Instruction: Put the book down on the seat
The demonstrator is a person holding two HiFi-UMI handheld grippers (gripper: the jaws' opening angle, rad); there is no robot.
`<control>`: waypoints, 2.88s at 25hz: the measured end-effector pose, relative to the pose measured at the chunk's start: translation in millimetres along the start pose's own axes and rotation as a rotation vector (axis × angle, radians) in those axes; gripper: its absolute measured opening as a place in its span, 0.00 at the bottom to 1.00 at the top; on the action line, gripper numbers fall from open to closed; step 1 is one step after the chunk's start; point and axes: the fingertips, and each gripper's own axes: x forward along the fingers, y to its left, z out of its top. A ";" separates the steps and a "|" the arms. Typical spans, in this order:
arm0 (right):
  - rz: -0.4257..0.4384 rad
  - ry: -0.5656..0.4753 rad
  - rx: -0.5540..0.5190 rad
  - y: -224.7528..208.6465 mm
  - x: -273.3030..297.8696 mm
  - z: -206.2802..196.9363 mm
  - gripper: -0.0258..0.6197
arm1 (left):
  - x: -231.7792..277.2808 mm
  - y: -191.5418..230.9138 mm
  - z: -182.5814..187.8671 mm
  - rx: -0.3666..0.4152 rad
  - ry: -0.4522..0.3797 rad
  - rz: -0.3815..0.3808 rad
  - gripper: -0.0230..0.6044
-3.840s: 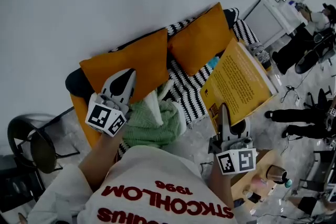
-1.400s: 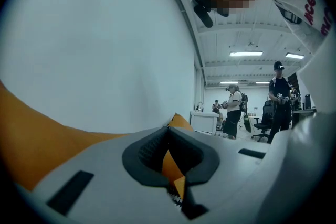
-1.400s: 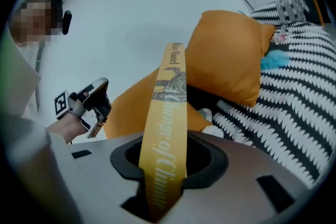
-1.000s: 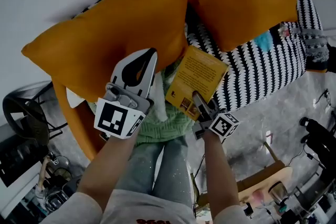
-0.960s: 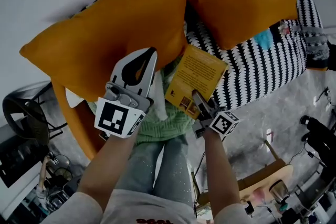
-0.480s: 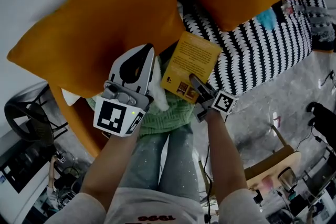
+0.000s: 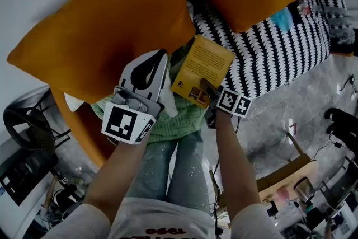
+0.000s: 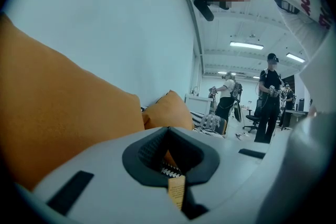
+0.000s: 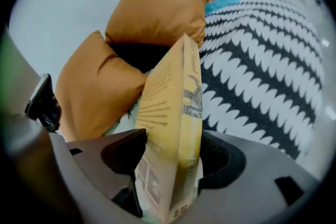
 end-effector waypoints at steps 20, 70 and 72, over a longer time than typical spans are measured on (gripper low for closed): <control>-0.174 -0.244 -0.286 20.0 -51.8 52.7 0.08 | -6.9 8.5 1.9 -0.004 0.021 -0.022 0.06; -0.060 -0.757 -0.789 318.8 -390.7 82.3 0.08 | -140.4 -47.7 235.1 0.114 -0.101 -0.037 0.06; -0.048 -0.776 -0.790 331.2 -401.9 79.3 0.08 | -148.5 -50.0 245.1 0.116 -0.115 -0.048 0.06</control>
